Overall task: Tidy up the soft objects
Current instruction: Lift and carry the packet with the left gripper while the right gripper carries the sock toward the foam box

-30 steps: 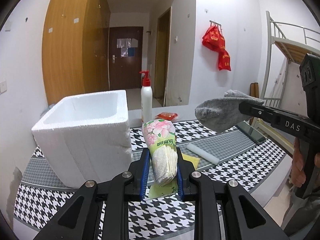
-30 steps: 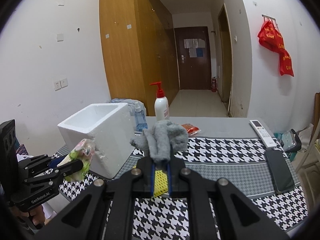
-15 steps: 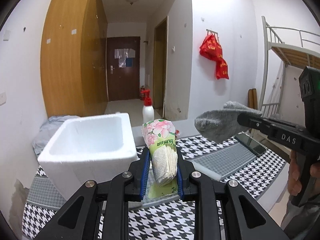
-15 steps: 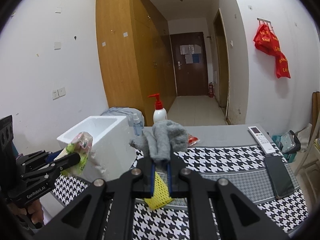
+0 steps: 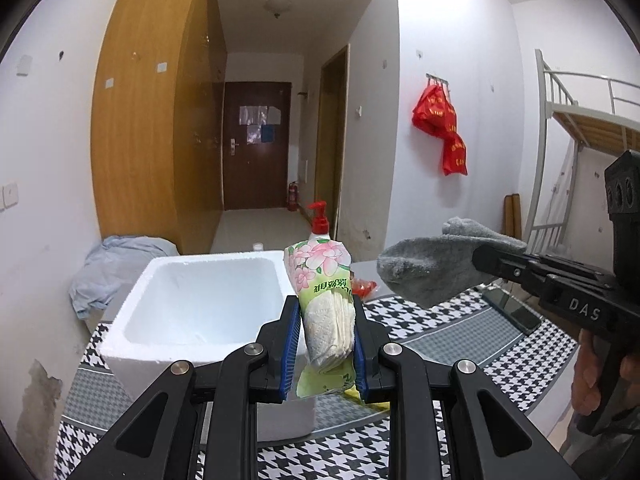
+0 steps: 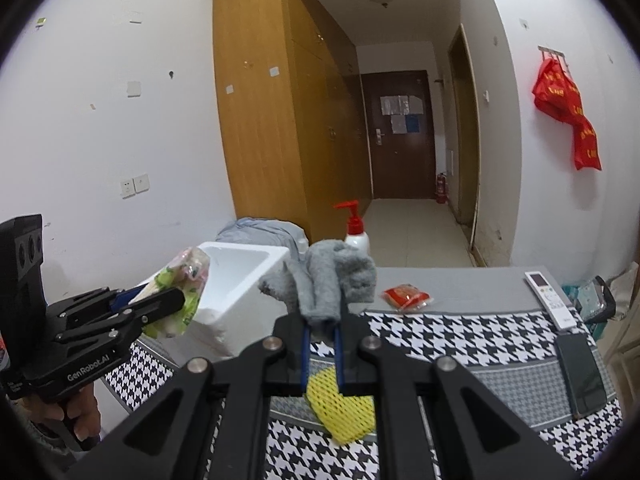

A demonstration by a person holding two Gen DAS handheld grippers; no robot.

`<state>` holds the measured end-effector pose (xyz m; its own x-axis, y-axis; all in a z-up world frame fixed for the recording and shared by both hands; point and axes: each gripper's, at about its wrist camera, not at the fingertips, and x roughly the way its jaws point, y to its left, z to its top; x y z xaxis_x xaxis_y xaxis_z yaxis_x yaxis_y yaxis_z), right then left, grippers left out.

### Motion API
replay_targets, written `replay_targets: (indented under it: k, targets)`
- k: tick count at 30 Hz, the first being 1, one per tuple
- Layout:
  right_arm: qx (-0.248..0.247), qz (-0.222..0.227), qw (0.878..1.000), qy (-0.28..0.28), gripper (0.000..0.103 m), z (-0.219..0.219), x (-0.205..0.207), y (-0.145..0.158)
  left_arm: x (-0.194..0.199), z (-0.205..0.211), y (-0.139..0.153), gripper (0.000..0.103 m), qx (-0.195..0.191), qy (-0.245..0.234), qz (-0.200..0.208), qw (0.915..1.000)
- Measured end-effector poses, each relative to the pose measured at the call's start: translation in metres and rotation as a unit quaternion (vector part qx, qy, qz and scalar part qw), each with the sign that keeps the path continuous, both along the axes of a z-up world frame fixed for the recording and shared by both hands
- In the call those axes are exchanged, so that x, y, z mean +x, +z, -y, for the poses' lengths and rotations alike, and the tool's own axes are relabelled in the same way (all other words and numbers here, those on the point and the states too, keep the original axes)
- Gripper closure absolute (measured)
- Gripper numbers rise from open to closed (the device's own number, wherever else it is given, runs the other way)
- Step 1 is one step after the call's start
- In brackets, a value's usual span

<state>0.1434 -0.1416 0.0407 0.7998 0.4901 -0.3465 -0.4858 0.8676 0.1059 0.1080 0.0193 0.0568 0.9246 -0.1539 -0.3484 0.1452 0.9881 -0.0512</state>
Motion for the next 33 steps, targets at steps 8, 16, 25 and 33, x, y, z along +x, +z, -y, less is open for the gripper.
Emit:
replay_targets:
  k: [8,16,25,33]
  targets:
    - [-0.004,0.02,1.0,0.018,0.091,-0.016,0.001,0.014,-0.002,-0.013,0.015,0.078,0.005,0.013,0.023,0.9996]
    - [-0.005,0.022,0.999,0.029,0.091,-0.033,0.008,0.015,0.003,-0.027,0.019,0.078,0.006,0.032,0.033,0.9989]
    - [-0.001,0.029,0.999,0.042,0.091,-0.041,0.009,0.018,0.006,-0.043,0.021,0.078,0.012,0.054,0.035,0.9978]
    - [-0.002,0.025,0.998,0.066,0.091,-0.056,0.013,0.018,0.008,-0.056,0.02,0.078,0.013,0.066,0.033,0.9972]
